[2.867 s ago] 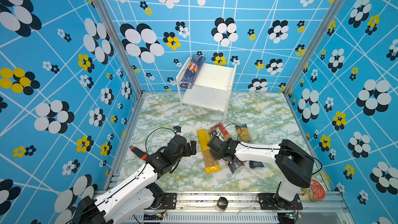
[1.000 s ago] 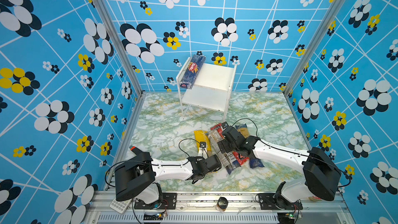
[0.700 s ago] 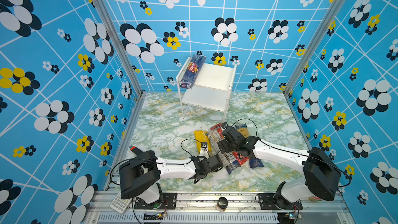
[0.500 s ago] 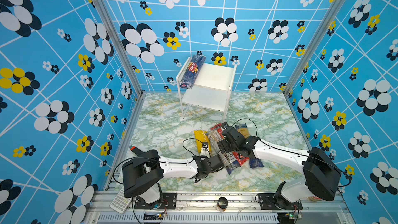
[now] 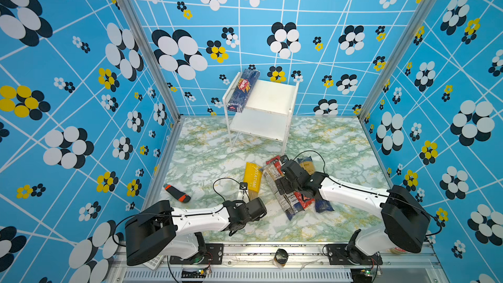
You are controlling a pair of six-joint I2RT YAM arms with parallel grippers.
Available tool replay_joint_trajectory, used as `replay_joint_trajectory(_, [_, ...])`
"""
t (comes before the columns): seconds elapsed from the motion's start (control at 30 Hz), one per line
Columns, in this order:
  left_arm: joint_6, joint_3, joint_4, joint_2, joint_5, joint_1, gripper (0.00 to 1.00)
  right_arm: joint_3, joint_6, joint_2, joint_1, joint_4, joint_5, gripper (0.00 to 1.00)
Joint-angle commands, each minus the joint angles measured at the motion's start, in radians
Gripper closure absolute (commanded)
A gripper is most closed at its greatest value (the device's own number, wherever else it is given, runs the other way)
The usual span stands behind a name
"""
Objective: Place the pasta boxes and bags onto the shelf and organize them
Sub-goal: 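Lift the yellow PASTATIME bag upright with the left gripper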
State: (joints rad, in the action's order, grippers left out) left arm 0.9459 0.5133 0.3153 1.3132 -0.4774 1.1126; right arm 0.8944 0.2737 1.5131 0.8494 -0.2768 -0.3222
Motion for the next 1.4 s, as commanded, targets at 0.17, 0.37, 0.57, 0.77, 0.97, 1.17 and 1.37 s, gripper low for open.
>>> replay_joint_trajectory(0.17, [-0.127,-0.01,-0.127,0.06,0.022,-0.009,0.01,-0.003,0.009,0.012,-0.004,0.005,0.012,0.01])
replay_joint_trajectory(0.37, [-0.099,-0.002,-0.098,0.108,0.023,-0.011,0.1,-0.006,0.009,0.01,-0.006,0.004,0.008,0.01])
replay_joint_trajectory(0.57, [-0.039,-0.036,-0.072,0.075,0.01,-0.011,0.37,0.0,0.003,0.019,-0.006,0.005,0.009,0.01])
replay_joint_trajectory(0.77, [-0.015,-0.076,-0.064,-0.009,-0.018,-0.019,0.68,0.006,0.001,0.026,-0.006,-0.002,0.014,0.01])
replay_joint_trajectory(0.97, [-0.009,-0.091,-0.013,-0.135,-0.011,-0.056,1.0,0.012,-0.004,0.022,-0.007,-0.009,0.012,0.01])
replay_joint_trajectory(1.17, [-0.044,-0.037,0.112,-0.307,0.043,-0.119,1.0,0.023,-0.009,0.027,-0.009,-0.023,0.014,0.01])
replay_joint_trajectory(1.37, [-0.1,0.055,0.234,-0.513,0.128,-0.194,1.0,0.028,-0.014,0.031,-0.014,-0.03,0.017,0.01])
